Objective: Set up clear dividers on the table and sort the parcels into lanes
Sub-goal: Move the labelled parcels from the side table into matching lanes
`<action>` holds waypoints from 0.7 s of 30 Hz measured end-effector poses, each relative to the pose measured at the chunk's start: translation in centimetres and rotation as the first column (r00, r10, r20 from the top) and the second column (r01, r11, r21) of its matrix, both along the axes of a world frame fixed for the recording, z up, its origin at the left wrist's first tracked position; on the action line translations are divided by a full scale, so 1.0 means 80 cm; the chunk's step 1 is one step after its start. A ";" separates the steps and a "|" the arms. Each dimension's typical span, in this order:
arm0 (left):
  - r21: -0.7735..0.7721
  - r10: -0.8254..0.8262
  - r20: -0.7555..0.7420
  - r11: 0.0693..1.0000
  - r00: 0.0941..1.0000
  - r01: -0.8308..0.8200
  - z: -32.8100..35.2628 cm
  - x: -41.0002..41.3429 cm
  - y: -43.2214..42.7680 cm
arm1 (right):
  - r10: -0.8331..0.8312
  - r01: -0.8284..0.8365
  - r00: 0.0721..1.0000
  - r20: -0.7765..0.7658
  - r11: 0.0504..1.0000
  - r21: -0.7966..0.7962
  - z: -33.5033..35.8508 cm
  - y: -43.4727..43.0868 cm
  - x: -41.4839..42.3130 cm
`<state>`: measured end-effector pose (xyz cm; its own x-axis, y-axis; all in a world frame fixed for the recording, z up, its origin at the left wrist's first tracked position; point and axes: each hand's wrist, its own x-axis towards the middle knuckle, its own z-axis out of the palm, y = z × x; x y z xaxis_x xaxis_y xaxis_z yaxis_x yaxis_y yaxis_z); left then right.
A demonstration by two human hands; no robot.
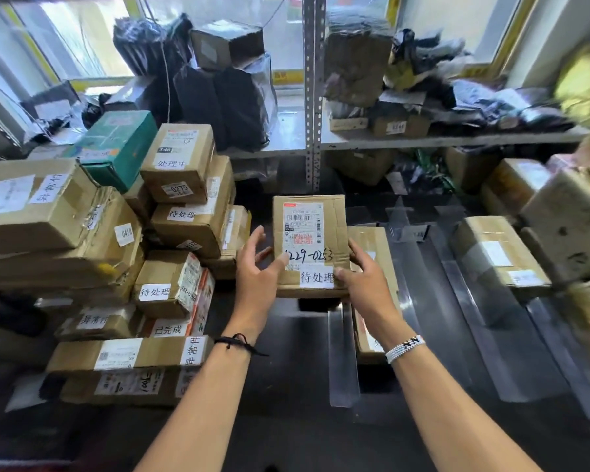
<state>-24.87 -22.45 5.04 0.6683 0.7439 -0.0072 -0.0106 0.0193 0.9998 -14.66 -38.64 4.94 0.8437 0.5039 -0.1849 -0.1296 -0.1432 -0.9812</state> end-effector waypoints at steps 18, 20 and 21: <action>-0.482 -0.014 -0.192 0.872 0.981 -0.082 -0.131 -0.060 -0.044 | 0.307 0.093 0.857 0.413 0.698 -0.711 -0.062 -0.034 -0.033; -0.476 -0.050 -0.205 0.878 0.978 -0.055 -0.143 -0.059 -0.049 | 0.296 0.029 0.890 0.348 0.723 -0.690 -0.073 -0.034 -0.032; -0.465 -0.066 -0.214 0.884 0.975 -0.042 -0.148 -0.056 -0.053 | 0.281 -0.010 0.911 0.302 0.748 -0.664 -0.079 -0.034 -0.031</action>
<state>-29.31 -26.69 -6.82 0.6184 0.6102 -0.4952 0.2083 0.4803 0.8520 -17.17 -41.33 -1.40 0.8397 0.5022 -0.2064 0.2878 -0.7340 -0.6151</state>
